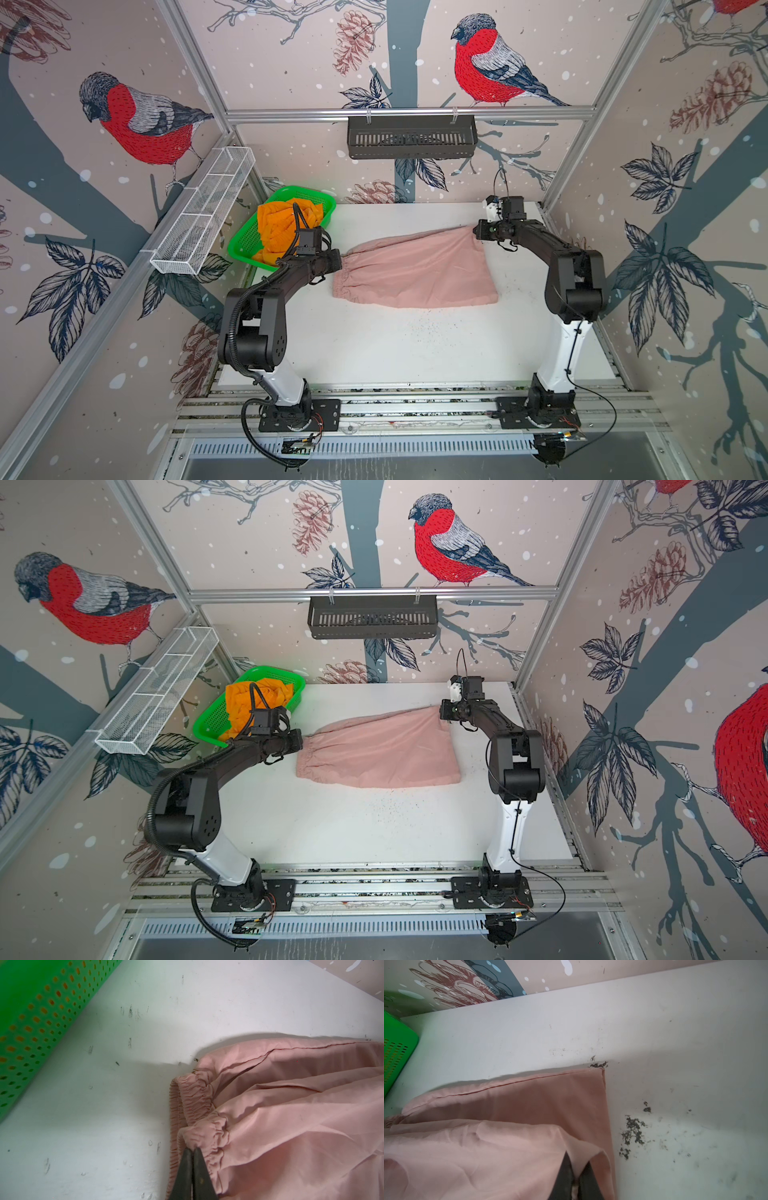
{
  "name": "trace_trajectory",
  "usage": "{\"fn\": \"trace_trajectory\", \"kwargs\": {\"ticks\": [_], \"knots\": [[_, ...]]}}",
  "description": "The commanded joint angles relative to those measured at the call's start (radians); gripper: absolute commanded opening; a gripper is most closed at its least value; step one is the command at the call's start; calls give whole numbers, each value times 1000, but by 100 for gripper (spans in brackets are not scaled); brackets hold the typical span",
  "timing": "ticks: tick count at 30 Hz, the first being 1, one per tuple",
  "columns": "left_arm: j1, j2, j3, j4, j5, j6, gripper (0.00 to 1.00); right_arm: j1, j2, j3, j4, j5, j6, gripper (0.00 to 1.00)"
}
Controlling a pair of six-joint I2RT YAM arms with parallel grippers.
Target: Fold and stack the shorts
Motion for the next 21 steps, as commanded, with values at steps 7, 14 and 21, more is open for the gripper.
{"fn": "trace_trajectory", "kwargs": {"ticks": [7, 14, 21], "knots": [[4, 29, 50, 33, -21, 11, 88, 2, -11, 3, 0, 5, -12, 57], [2, -35, 109, -81, -89, -31, 98, -13, -284, -303, 33, 69, 63, 66], [-73, -138, 71, 7, 32, 11, 98, -8, -485, -666, 84, 87, 159, 72]]}}
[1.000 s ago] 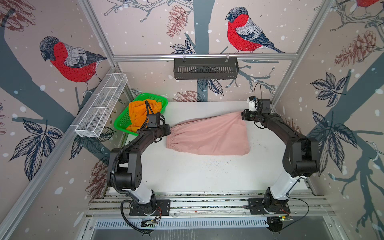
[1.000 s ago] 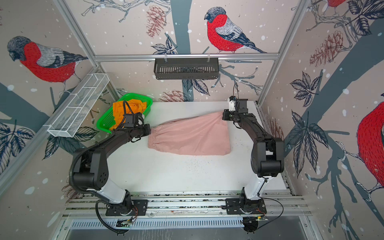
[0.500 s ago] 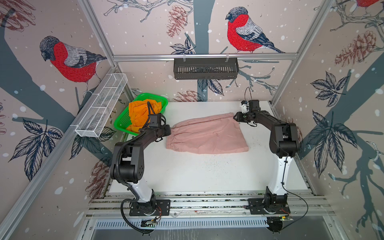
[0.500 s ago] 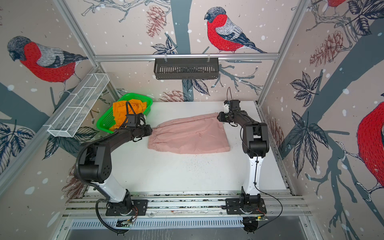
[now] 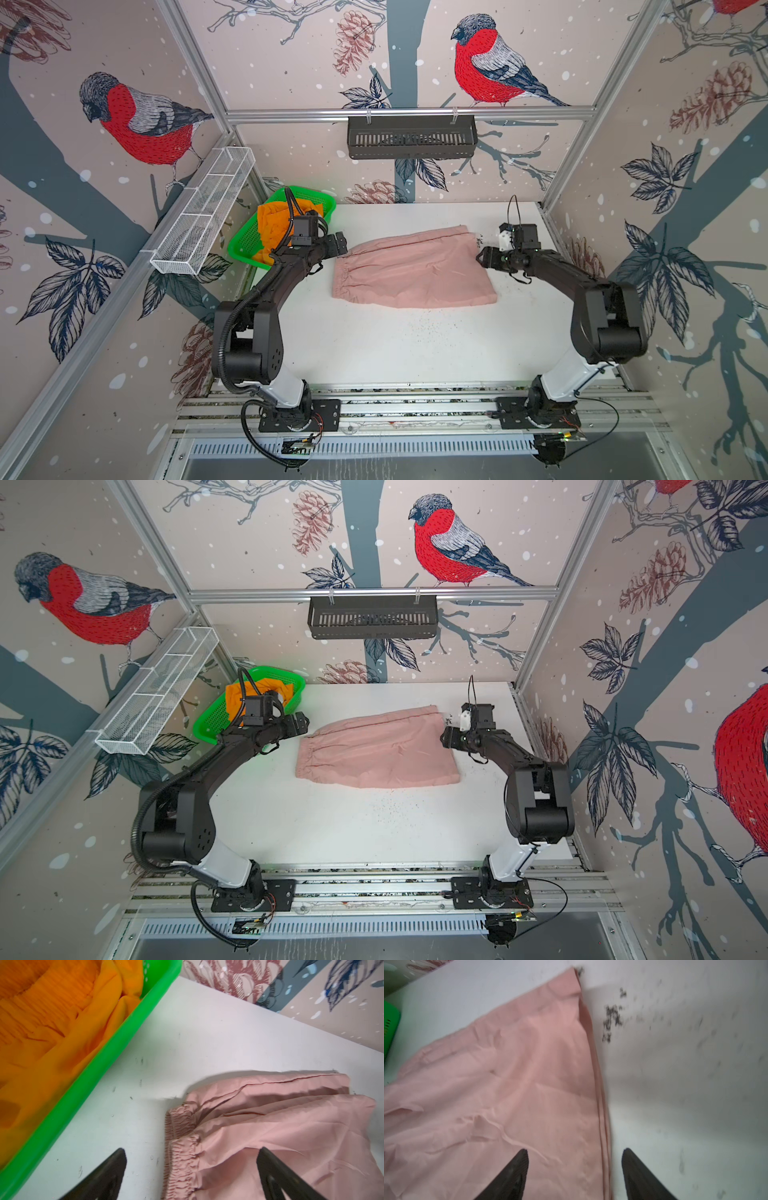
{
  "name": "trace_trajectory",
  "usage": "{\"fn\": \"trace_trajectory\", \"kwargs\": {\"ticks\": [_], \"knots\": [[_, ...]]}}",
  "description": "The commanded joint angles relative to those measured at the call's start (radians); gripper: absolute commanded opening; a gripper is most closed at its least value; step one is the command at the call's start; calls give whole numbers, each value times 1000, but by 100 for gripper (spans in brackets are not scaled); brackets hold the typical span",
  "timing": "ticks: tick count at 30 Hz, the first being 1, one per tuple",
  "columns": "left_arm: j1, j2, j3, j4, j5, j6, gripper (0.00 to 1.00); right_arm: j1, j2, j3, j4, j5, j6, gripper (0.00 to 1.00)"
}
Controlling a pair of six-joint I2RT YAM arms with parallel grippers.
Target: Fold and stack the shorts
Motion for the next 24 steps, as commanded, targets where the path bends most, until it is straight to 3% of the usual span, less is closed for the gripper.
{"fn": "trace_trajectory", "kwargs": {"ticks": [1, 4, 8, 11, 15, 24], "knots": [[-50, -18, -21, 75, 86, 52, 98, 7, -38, -97, 49, 22, 63, 72], [-75, 16, -13, 114, 119, 80, 98, 15, -39, -142, 64, 21, 74, 71], [-77, 97, -5, 181, 135, 114, 98, 16, -16, -178, 92, -4, 71, 63], [-77, 160, 9, 224, 123, 145, 98, 16, 2, -190, 92, -19, 71, 47], [-78, 235, 38, 249, 192, 161, 98, 15, -11, -200, 39, 6, 66, 17], [-99, 280, -73, 276, 207, 137, 98, 13, -217, -307, -102, 84, 164, 11]]}}
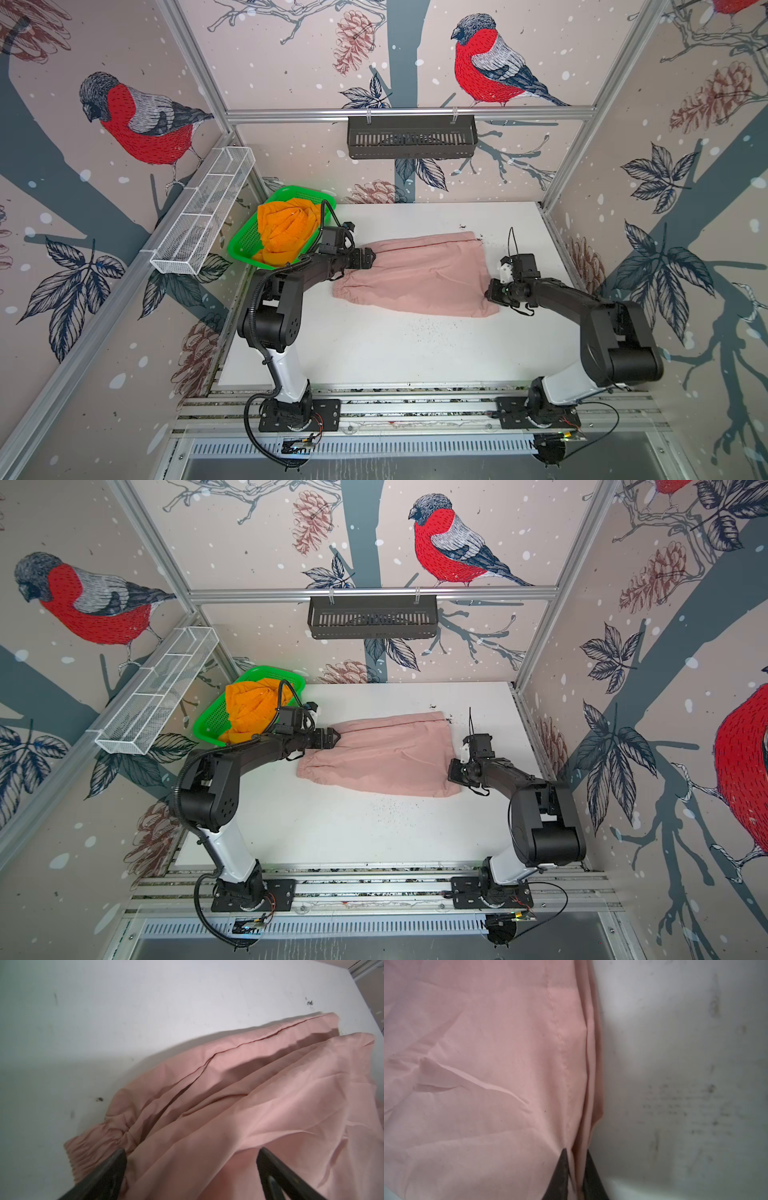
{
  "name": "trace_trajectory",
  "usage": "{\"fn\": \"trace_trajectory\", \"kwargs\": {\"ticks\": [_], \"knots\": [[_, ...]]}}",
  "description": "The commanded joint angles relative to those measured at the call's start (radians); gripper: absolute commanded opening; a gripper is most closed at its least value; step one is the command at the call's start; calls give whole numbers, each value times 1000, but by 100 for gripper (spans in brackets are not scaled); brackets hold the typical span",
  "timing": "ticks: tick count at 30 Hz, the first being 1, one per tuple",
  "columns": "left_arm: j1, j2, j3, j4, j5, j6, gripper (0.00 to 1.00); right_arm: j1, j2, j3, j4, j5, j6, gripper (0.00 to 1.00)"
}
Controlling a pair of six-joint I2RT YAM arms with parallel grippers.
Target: Fold and stack the shorts
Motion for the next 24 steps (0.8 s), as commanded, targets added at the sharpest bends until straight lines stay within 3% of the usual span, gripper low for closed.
{"fn": "trace_trajectory", "kwargs": {"ticks": [1, 3, 5, 6, 9, 14, 17, 21, 24], "knots": [[-9, -2, -35, 34, 29, -20, 98, -3, -79, -44, -80, 65, 63, 11], [-25, -23, -62, 32, 21, -46, 98, -4, -133, -74, -84, 78, 89, 17], [-48, -58, -115, 27, 18, -74, 98, -6, -174, -90, -91, 106, 104, 43], [-60, -79, -134, 28, 7, -87, 98, -7, -194, -90, -94, 123, 106, 49], [-76, -130, -154, 21, -6, -94, 98, -10, -230, -55, -93, 178, 95, 56], [-75, -191, -72, -60, -61, -71, 98, 29, -188, 51, 32, 147, 35, 54], [-76, -234, -38, -76, -89, -94, 98, 46, -95, 117, 137, 107, 16, 47], [-76, -283, -105, -18, -16, -148, 98, 32, 84, 214, 219, 41, 10, 34], [-79, -299, -172, 43, 21, -173, 98, 29, 215, 294, 252, -3, -2, 33]]}}
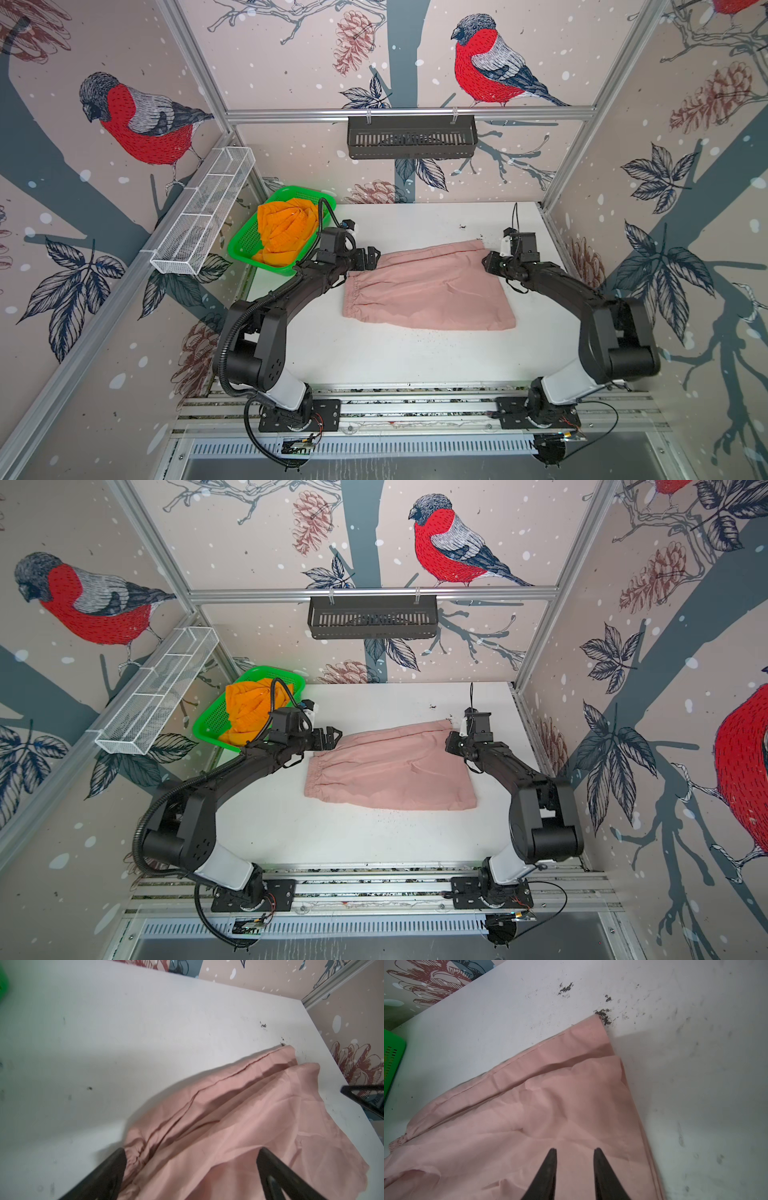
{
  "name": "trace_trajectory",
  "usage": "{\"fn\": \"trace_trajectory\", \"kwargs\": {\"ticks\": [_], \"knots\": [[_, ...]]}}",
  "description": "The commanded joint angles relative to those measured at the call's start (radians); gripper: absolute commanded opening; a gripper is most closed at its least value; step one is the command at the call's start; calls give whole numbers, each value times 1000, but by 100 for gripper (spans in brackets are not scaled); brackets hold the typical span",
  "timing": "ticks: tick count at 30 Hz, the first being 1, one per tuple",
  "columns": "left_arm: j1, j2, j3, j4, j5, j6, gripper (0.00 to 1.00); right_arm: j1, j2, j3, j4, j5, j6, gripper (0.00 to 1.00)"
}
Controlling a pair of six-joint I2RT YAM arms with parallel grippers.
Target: Fold and stack the shorts
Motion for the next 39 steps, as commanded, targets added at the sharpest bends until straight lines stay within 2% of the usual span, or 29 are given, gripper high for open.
{"fn": "trace_trajectory", "kwargs": {"ticks": [1, 8, 12, 19, 25, 30, 33, 36, 39], "knots": [[-4, -11, -50, 72, 52, -37, 98, 2, 105, 75, 91, -80, -30, 33], [-4, 17, -132, 110, -2, -36, 98, 1, 317, 221, 126, -106, -8, 32], [-10, 35, -167, 140, 6, -50, 98, -14, 425, 283, 91, -119, 17, 31], [-59, 65, -183, 152, -26, -46, 98, -61, 461, 310, 87, -156, 37, 39], [-152, 56, -185, 178, -58, -71, 98, -114, 329, 293, 66, -156, -9, 44], [-175, -34, -166, 104, -177, -96, 98, -88, 176, 249, 54, -184, -85, 51], [-170, -140, -114, -3, -281, -90, 98, -13, 81, 219, 42, -183, -156, 53], [-166, -244, -42, -146, -427, -101, 98, 104, -9, 189, 21, -120, -218, 53], [-144, -333, 12, -271, -466, -69, 98, 234, -90, 135, 35, -85, -252, 56]]}}
